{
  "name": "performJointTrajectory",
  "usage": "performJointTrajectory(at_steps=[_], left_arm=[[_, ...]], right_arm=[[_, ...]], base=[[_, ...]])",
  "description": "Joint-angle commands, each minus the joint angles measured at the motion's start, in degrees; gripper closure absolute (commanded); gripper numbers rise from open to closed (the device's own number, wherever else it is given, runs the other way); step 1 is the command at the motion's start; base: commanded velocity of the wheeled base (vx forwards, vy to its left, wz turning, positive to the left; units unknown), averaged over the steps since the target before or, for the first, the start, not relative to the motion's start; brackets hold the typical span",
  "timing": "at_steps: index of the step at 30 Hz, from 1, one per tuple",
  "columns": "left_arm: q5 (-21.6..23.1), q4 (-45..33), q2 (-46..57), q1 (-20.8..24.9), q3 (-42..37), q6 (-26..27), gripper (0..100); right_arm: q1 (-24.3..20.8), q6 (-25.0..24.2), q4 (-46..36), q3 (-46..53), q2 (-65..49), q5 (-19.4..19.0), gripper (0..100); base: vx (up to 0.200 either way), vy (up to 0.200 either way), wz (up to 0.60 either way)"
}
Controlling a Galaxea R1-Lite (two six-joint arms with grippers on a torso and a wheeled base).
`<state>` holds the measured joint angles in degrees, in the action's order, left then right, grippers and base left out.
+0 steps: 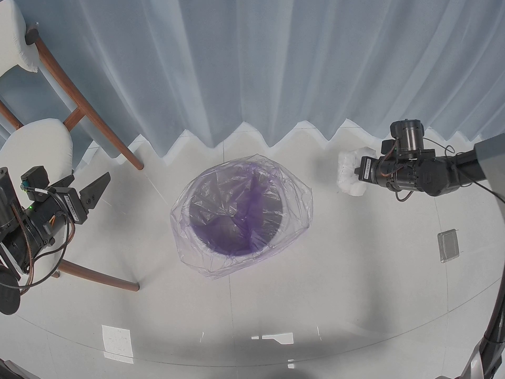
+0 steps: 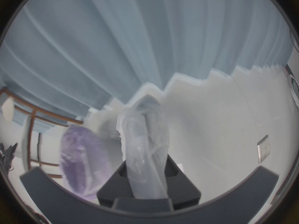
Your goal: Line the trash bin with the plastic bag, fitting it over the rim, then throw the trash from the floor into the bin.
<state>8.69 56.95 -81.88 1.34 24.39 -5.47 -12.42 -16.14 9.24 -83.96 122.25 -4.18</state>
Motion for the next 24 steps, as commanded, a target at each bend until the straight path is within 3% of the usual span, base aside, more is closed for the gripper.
performJointTrajectory(at_steps=[1,5,11,16,24], left_arm=[[0.10,0.00,6.91,0.42,-2.95,-0.06,0],[0.01,0.09,7.18,0.42,-2.95,0.20,0],[-0.08,0.09,7.97,0.50,-2.95,0.46,0],[-0.17,0.00,8.85,0.50,-3.39,0.38,0],[-0.43,0.00,8.76,0.50,-4.53,0.46,0]], right_arm=[[-19.92,2.87,16.95,28.67,-26.97,-3.82,100],[-25.02,3.31,24.07,28.76,-18.54,-3.90,100],[-25.19,8.05,40.15,26.39,-7.02,-3.47,100],[-24.14,8.93,41.74,26.74,-2.72,-1.18,100],[-23.96,9.55,49.65,22.70,6.42,-0.74,100]], base=[[0.000,0.000,0.00],[0.000,0.000,0.00],[0.000,0.000,0.00],[0.000,0.000,0.00],[0.000,0.000,0.00]])
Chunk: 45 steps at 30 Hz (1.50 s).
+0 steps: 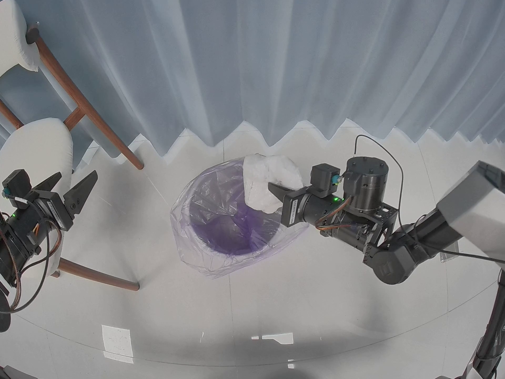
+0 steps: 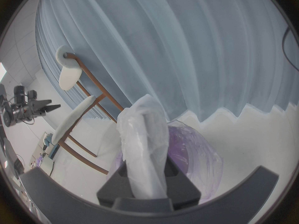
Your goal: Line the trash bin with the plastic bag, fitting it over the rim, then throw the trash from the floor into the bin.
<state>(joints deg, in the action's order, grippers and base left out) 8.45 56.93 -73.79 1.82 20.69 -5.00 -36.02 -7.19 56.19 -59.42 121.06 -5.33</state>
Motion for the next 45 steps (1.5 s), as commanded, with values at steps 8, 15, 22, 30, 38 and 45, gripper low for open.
performJointTrajectory(at_steps=[8,15,22,30,38,45], left_arm=[[-0.27,0.11,0.75,0.03,-1.18,-0.01,0],[-0.45,0.02,0.66,-0.41,-1.18,0.08,0],[-0.45,0.11,0.49,-0.06,-1.09,0.08,0],[-0.45,0.11,0.40,-0.32,-1.09,0.08,0],[-0.45,0.11,0.58,-0.50,-1.09,0.08,0],[-0.01,0.64,0.93,-1.99,-0.47,-0.19,0]], right_arm=[[-1.24,0.78,4.11,-6.41,14.29,1.28,100],[-1.15,0.78,3.93,-11.51,18.77,1.81,100],[-1.24,0.51,3.84,-13.88,20.61,1.81,100],[-2.12,0.42,3.93,-15.11,22.02,1.81,100],[-2.03,-0.45,4.19,-15.29,21.93,2.34,0],[-1.95,-2.21,4.28,-12.30,14.29,4.54,0]], base=[[0.000,0.000,0.00],[0.000,0.000,0.00],[0.000,0.000,0.00],[0.000,0.000,0.00],[0.000,0.000,0.00],[0.000,0.000,0.00]])
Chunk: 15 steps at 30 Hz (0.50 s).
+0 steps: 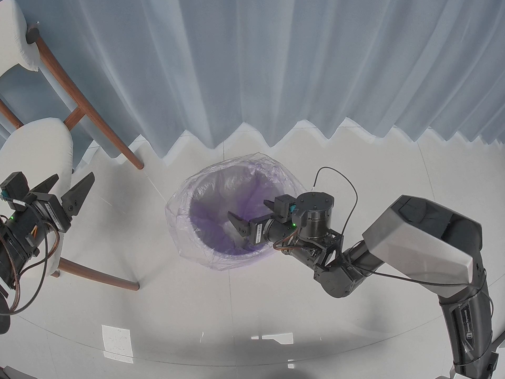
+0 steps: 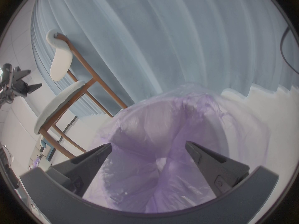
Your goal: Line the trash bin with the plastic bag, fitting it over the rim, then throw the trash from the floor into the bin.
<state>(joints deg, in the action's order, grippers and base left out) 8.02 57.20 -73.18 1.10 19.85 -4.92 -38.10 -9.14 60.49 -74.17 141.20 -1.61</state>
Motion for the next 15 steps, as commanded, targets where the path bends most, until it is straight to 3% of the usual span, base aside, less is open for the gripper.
performJointTrajectory(at_steps=[1,7,9,10,15], left_arm=[[0.42,0.37,0.32,-1.27,0.37,-0.26,0],[7.80,4.15,3.75,-3.73,-2.88,-0.70,0],[11.05,4.06,6.65,-4.35,-4.99,-0.70,0],[11.05,4.06,6.65,-4.35,-4.99,-0.70,0],[14.21,3.71,13.77,-5.14,-8.86,-1.58,0]], right_arm=[[0.13,-0.26,-0.02,2.45,-5.85,0.82,0],[5.05,-0.26,-0.46,18.09,-28.53,1.08,0],[8.56,-0.09,-0.72,25.21,-36.79,2.14,0],[8.56,-0.09,-0.72,25.21,-36.79,2.14,0],[22.28,0.27,-0.64,44.99,-56.39,2.84,0]], base=[[0.000,0.000,0.00],[0.000,0.000,0.00],[0.000,0.000,0.00],[0.000,0.000,0.00],[0.000,0.000,0.00]])
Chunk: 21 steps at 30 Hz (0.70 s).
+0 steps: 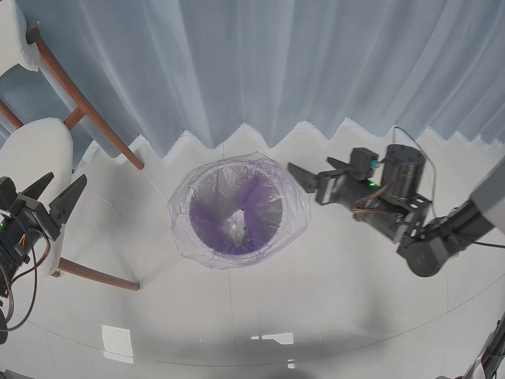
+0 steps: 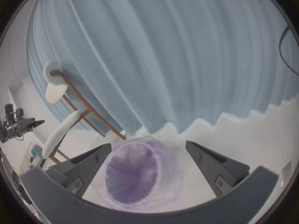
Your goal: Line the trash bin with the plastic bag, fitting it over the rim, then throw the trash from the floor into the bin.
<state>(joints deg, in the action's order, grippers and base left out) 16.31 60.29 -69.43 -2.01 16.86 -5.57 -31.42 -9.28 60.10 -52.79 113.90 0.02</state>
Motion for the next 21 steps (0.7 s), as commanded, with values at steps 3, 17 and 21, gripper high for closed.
performJointTrajectory(at_steps=[3,17,21], left_arm=[[7.86,0.44,15.90,-1.68,-10.18,-3.75,0],[23.24,-21.80,51.76,-0.36,-16.86,-8.49,0],[24.56,-41.49,69.43,1.48,-16.86,-6.91,0]], right_arm=[[24.21,0.40,-0.42,33.01,-40.42,1.12,0],[33.00,10.33,-34.17,52.79,-95.18,1.47,0],[31.42,13.06,-61.77,51.73,-113.90,3.14,0]], base=[[0.000,0.000,0.00],[0.000,0.000,0.00],[0.000,0.000,0.00]])
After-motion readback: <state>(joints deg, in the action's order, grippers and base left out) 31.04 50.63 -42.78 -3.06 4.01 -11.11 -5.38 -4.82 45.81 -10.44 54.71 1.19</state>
